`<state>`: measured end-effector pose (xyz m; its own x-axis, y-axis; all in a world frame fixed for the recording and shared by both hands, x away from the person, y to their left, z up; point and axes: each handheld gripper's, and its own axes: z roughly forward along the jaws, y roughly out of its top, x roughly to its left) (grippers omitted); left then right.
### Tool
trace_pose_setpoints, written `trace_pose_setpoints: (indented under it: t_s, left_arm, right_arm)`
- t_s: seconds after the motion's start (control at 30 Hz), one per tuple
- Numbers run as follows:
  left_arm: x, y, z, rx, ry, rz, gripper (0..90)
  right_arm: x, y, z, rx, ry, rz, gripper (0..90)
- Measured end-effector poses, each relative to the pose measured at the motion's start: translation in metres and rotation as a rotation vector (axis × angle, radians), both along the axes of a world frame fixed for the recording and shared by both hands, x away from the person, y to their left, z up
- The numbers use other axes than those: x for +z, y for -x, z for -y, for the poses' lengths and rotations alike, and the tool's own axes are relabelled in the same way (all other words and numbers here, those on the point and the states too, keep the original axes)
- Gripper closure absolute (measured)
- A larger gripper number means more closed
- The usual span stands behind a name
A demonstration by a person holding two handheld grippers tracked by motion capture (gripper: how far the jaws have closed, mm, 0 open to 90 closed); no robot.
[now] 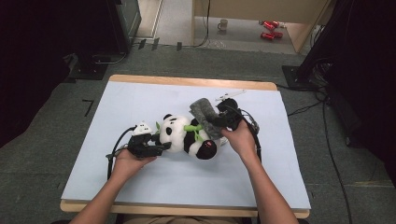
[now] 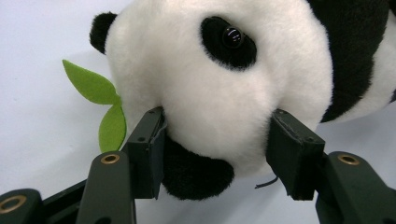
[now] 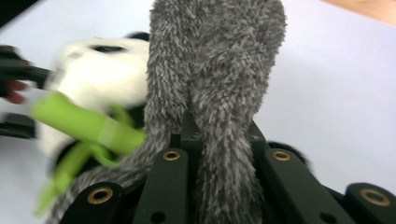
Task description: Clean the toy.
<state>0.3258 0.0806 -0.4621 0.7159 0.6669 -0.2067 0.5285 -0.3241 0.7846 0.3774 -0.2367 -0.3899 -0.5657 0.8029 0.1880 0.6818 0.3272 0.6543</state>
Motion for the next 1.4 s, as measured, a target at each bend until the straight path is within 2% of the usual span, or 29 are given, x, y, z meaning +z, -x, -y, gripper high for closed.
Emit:
trace_pose_setpoints:
  t_s: [0.1, 0.27, 0.4, 0.47, 0.53, 0.73, 0.77, 0.83, 0.9, 0.97, 1.07, 1.17, 1.3, 1.4]
  left_arm:
    - [0.000, -0.001, 0.000, -0.008, 0.013, -0.001, 42.3]
    - [0.001, -0.002, -0.001, -0.021, 0.008, -0.004, 42.1]
    - [0.001, -0.003, -0.001, -0.027, 0.002, -0.006, 41.9]
    - [0.000, -0.004, -0.001, -0.027, 0.006, -0.006, 41.8]
    - [0.000, -0.004, -0.001, -0.026, 0.009, -0.004, 41.7]
    - [-0.001, -0.005, 0.000, -0.022, 0.013, 0.002, 41.6]
    - [-0.001, -0.005, 0.000, -0.023, 0.013, 0.003, 41.6]
    - [-0.001, -0.005, 0.000, -0.025, 0.009, 0.005, 41.5]
    - [-0.002, -0.003, 0.000, -0.023, 0.001, 0.012, 41.4]
    - [-0.002, -0.003, 0.000, -0.022, 0.001, 0.014, 41.4]
    - [-0.002, -0.003, 0.000, -0.012, 0.012, 0.017, 41.3]
    - [-0.002, -0.002, 0.000, -0.007, 0.019, 0.013, 41.3]
    - [-0.001, -0.002, 0.000, -0.005, 0.033, 0.010, 41.2]
    - [-0.001, -0.003, 0.000, -0.008, 0.034, 0.009, 41.2]
  right_arm:
    - [0.002, -0.001, 0.013, -0.034, -0.022, -0.001, 78.4]
    - [0.012, 0.004, 0.015, -0.063, -0.018, 0.038, 78.2]
    - [0.027, 0.012, 0.016, -0.060, -0.055, 0.084, 78.2]
    - [0.033, 0.016, 0.015, -0.040, -0.100, 0.091, 78.2]
    - [0.036, 0.019, 0.009, -0.015, -0.124, 0.091, 78.1]
    - [0.030, 0.023, -0.020, 0.089, -0.163, 0.056, 77.9]
    - [0.026, 0.022, -0.027, 0.108, -0.169, 0.037, 77.9]
    - [0.017, 0.019, -0.035, 0.127, -0.150, 0.012, 77.7]
    - [0.006, 0.015, -0.038, 0.135, -0.153, -0.023, 77.4]
    - [-0.002, 0.009, -0.033, 0.125, -0.184, -0.052, 77.4]
    - [-0.008, 0.001, -0.020, 0.098, -0.157, -0.033, 77.4]
    - [-0.012, -0.005, -0.004, 0.060, -0.179, -0.039, 77.3]
    - [-0.008, -0.006, 0.013, 0.001, -0.091, -0.006, 77.7]
    - [-0.006, -0.006, 0.019, -0.015, -0.090, 0.002, 77.8]
